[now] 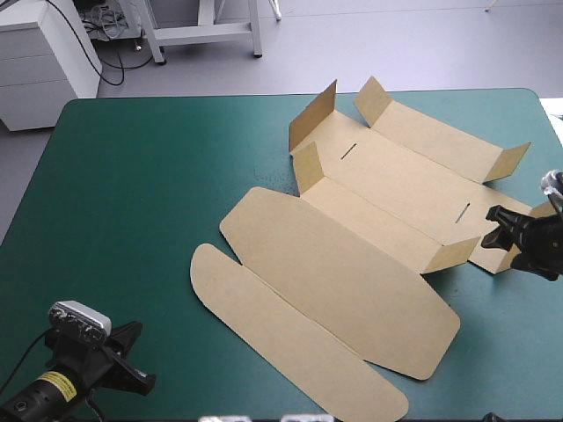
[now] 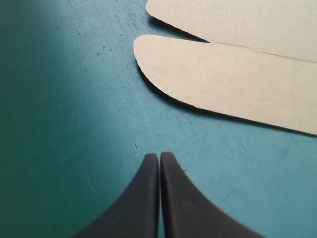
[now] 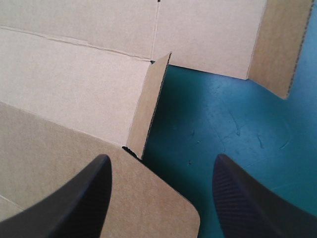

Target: Fold the box

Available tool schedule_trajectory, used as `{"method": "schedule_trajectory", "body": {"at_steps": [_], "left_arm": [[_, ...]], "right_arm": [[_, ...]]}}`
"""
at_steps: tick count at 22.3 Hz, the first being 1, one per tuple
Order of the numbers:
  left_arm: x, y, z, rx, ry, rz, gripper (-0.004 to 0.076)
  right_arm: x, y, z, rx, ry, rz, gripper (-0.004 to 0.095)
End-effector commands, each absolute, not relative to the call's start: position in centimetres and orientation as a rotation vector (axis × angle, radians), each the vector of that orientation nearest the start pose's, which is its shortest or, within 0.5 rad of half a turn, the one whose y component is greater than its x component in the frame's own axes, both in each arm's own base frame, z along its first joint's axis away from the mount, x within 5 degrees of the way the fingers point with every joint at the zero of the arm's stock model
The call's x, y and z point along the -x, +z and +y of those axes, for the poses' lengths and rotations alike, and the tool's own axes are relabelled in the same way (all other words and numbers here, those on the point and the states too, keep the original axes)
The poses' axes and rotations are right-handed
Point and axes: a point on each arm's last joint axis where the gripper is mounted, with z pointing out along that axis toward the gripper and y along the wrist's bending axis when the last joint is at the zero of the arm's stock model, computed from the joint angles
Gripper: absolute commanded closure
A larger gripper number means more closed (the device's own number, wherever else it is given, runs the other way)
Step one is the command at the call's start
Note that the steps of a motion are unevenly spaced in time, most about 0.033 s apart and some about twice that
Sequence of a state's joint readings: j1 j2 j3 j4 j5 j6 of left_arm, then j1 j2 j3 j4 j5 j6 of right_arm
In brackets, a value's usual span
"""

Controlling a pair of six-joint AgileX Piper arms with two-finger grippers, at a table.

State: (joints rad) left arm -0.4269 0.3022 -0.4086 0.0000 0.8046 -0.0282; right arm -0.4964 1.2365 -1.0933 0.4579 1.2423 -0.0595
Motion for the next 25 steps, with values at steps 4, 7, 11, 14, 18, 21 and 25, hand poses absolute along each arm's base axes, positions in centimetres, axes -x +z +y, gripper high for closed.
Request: {"method": "schedule_trajectory", "body": {"at_steps": [4,7,11,14,18,21,25], "left_arm": [[-5.6,27.5,-2.6,-0.42,-0.279,2.066,0.0732],[-5.6,27.5,-2.6,-0.42,-0.279,2.066,0.0732],[-5.6,27.5,-2.6,-0.42,-0.279,2.066,0.0732],[-5.6,27.5,-2.6,-0.42,-0.279,2.066,0.0732],[-5.6,27.5,-2.6,-0.42,-0.279,2.066,0.0732],[-5.6,27.5,-2.6,-0.42,-0.279,2.066,0.0732],[-5.6,27.5,-2.6,-0.42,-0.279,2.066,0.0732]], "right_arm": [[-23.5,32.5,-6.2,-0.647,0.577,2.63,0.0377],[-24.9,31.5,-5.8,-0.633,0.579,2.636,0.0377],[-26.3,29.8,-5.9,-0.687,0.612,2.681,0.0377],[-27.0,28.6,-6.2,-0.729,0.63,2.709,0.0395],[-28.0,27.3,-5.6,-0.715,0.643,2.752,0.0404],[-28.8,26.8,-4.7,-0.675,0.632,2.753,0.0404],[-29.6,25.7,-4.0,-0.677,0.636,2.78,0.0422]]}}
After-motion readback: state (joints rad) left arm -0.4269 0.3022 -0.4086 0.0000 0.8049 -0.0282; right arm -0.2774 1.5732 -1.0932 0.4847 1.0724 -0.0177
